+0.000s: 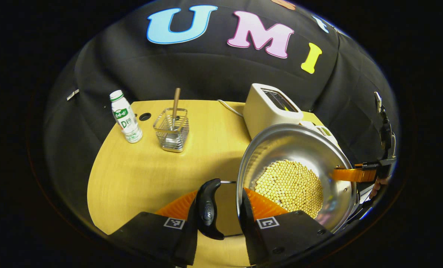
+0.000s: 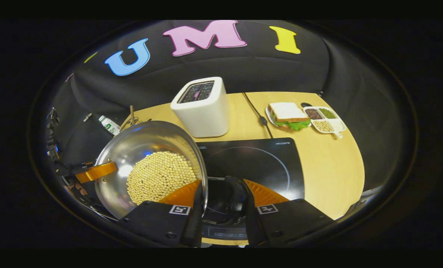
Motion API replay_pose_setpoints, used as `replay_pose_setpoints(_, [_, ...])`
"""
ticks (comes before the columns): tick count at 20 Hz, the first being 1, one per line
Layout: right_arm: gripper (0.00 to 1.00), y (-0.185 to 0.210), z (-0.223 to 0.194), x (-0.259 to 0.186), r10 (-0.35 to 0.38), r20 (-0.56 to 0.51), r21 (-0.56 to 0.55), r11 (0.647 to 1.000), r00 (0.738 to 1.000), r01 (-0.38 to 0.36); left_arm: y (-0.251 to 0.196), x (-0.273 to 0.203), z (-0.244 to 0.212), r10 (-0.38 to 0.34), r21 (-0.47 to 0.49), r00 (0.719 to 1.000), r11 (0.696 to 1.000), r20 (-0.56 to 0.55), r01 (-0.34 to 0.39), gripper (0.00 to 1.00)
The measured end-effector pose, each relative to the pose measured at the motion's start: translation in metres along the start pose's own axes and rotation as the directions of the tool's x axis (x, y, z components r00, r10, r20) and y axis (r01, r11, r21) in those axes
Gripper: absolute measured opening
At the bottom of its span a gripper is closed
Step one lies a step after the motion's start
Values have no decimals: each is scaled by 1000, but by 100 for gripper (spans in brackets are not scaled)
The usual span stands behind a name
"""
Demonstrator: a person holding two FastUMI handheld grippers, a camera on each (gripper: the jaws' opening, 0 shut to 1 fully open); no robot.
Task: First push the handle of the pot to place it horizontally, then grasp the pot with both hands and set it on the induction cooktop.
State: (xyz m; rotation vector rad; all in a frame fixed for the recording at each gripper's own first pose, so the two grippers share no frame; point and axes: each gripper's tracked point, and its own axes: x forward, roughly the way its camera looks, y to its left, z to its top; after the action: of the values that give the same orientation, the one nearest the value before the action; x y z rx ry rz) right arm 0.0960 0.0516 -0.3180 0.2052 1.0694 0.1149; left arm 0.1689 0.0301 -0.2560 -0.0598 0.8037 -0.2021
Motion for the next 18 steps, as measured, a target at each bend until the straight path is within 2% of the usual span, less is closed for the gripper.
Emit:
replay_pose_setpoints(9, [49,-70,5,-9,-31,-3,28,999,1000,31,-69,26,3,-29,25,999,999,-15,29,55])
replay_pose_setpoints(18, [49,-109,5,3,-32,-11,47,998,999,33,-106,51,4,-32,30,999,999,-25,32,55])
